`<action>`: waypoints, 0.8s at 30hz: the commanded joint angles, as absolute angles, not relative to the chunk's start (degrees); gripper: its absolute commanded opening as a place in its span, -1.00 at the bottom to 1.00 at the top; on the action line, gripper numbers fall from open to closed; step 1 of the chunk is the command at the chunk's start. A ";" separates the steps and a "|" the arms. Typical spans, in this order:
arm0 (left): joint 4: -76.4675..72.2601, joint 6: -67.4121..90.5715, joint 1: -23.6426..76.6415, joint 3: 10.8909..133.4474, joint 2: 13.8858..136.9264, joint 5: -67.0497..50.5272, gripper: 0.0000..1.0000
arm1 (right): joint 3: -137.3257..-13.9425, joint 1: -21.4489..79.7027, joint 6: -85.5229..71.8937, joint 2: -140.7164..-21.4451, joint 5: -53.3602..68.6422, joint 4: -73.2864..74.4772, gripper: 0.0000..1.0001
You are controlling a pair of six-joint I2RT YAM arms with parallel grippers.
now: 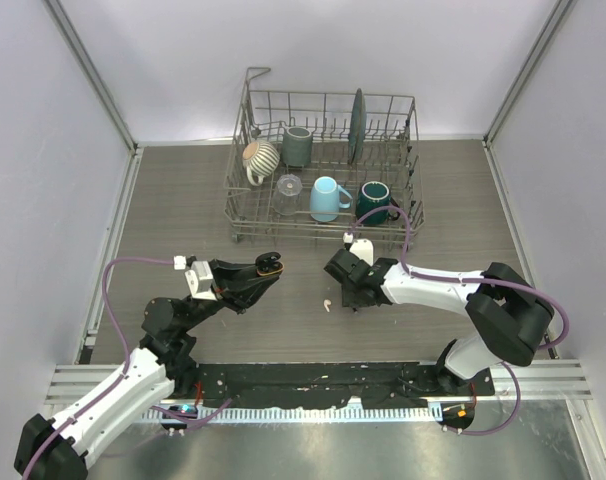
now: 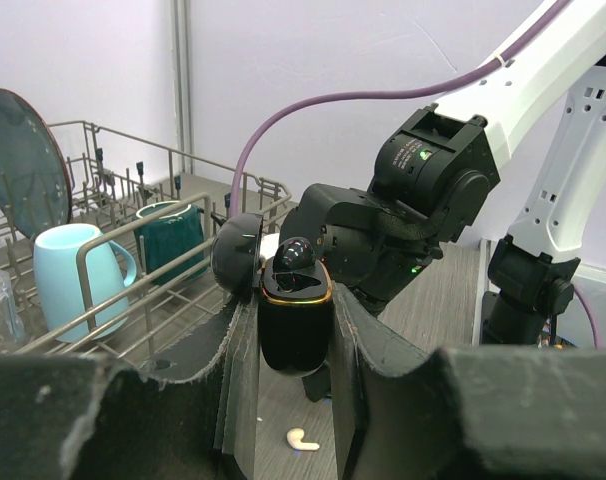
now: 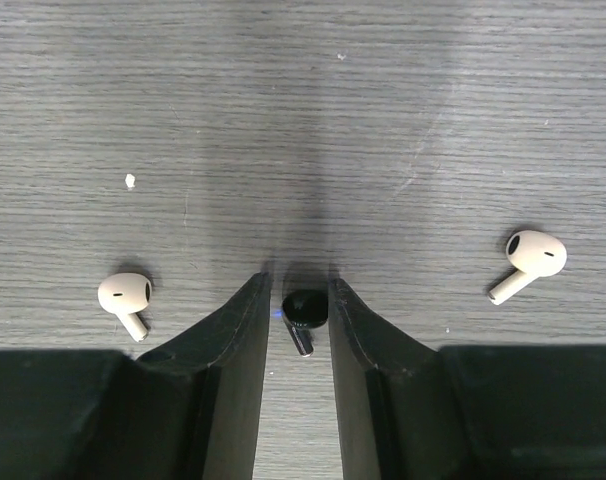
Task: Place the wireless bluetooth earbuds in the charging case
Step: Pick up the earbud from the center of the board.
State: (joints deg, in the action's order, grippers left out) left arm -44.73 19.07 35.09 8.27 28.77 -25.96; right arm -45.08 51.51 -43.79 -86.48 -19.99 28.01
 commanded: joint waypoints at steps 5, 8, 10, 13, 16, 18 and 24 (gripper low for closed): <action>-47.11 19.07 35.07 8.17 28.74 -25.58 -1.00 | -45.62 51.33 -43.51 -86.57 -19.78 29.53 -0.26; -47.11 18.98 35.07 8.09 28.57 -25.58 -1.00 | -45.44 51.33 -43.59 -86.40 -19.60 29.62 -0.25; -47.02 19.07 35.07 8.00 28.65 -25.49 -1.00 | -45.26 51.33 -43.51 -86.13 -19.25 29.62 -0.25; -47.28 19.16 35.07 8.00 28.83 -25.58 -1.00 | -45.18 51.42 -42.98 -85.87 -19.07 29.62 -0.28; -47.72 19.16 35.07 8.09 29.44 -25.66 -1.00 | -45.26 51.33 -42.45 -85.87 -18.37 29.62 -0.31; -48.08 19.25 35.07 8.00 29.71 -25.75 -1.00 | -45.18 51.33 -42.36 -85.96 -18.28 29.53 -0.32; -48.08 19.25 35.07 7.82 29.53 -25.75 -1.00 | -44.91 51.33 -42.45 -85.35 -18.37 30.06 -0.31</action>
